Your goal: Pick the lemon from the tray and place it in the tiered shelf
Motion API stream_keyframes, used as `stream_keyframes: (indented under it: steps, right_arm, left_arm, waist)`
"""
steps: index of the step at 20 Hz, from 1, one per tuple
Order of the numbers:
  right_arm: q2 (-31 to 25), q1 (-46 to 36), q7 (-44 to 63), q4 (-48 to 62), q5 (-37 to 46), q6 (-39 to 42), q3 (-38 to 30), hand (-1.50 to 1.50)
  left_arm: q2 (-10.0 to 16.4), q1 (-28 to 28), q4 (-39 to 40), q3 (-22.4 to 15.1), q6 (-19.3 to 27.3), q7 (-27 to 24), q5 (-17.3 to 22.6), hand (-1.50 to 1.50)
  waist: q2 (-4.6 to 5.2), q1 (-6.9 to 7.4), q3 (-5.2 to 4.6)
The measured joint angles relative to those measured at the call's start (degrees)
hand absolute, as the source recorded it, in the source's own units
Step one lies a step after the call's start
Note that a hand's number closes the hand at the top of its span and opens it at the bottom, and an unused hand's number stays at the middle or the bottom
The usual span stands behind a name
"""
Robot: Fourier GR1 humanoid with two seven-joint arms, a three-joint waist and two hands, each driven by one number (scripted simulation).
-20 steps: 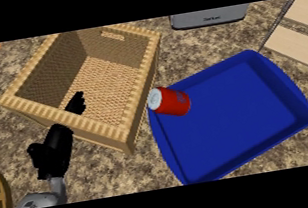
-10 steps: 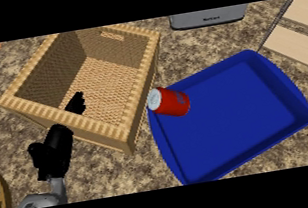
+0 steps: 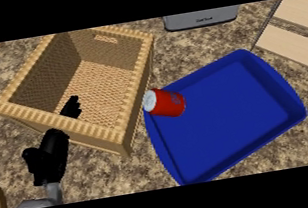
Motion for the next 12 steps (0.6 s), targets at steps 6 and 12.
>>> stream_keyframes:
  steps: [6, 12]
  right_arm:
    - [1.9, 7.5, 2.6, -15.5, -3.6, 13.7, -4.7, -1.50]
    - [5.2, 16.4, 2.3, -32.8, -10.3, 27.4, -9.9, -1.50]
  left_arm:
    - [0.8, 1.8, -0.6, 0.8, 0.0, -0.5, 0.8, 0.00]
    - [1.2, 2.9, -1.3, 1.1, 0.5, -0.4, 1.2, 0.00]
  waist:
    - [-0.56, -1.95, -0.04]
    - [-0.70, -2.94, -0.02]
